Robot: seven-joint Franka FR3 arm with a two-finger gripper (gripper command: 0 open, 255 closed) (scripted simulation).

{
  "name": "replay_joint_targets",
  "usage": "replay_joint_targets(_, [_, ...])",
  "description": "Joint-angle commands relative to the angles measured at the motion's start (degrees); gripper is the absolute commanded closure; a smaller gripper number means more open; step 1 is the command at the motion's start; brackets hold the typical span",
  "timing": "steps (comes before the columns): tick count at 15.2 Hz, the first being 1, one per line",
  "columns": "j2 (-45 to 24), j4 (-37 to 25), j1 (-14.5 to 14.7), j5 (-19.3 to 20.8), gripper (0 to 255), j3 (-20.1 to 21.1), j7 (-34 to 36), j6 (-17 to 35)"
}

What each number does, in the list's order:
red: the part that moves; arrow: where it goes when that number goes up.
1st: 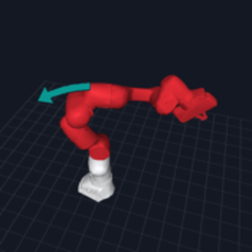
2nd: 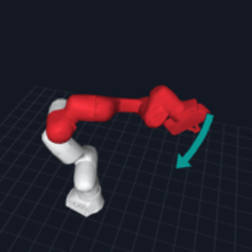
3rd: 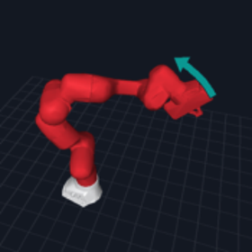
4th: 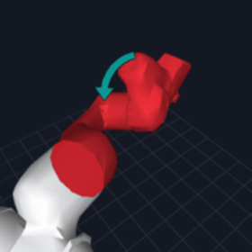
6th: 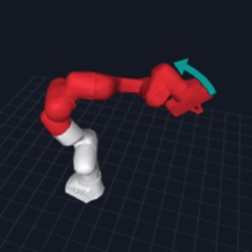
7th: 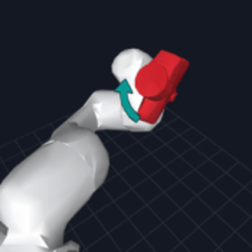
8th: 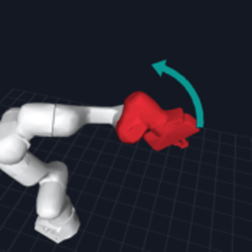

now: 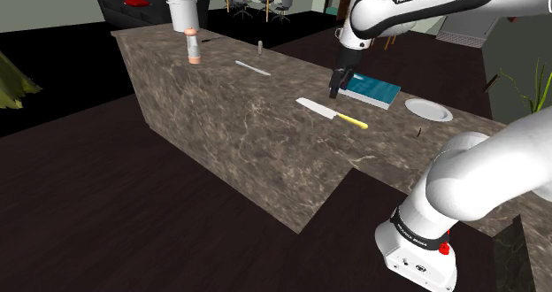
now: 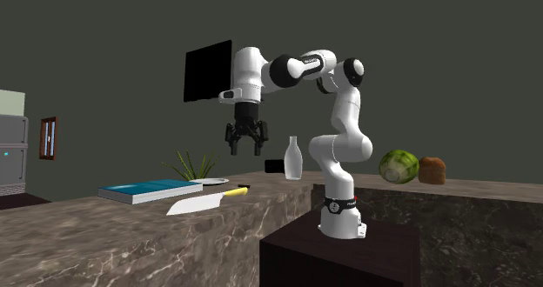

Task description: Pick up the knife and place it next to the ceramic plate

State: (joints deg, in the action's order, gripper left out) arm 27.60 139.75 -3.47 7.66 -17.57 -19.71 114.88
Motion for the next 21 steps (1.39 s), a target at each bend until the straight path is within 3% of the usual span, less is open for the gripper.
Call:
replay_joint_targets(1, [-3.8, -0.1, -0.1, 0.0, 0, -1.9, -2.0, 3.7])
replay_joint_targets(9, [-20.5, -4.2, 0.0, -4.3, 0, -8.5, -11.4, 15.2])
replay_joint_targets(17, [-25.5, -2.3, 0.1, -7.1, 0, -9.0, -13.7, 21.7])
replay_joint_targets(21, [-25.5, -2.3, 0.1, -7.1, 0, -9.0, -13.7, 21.7])
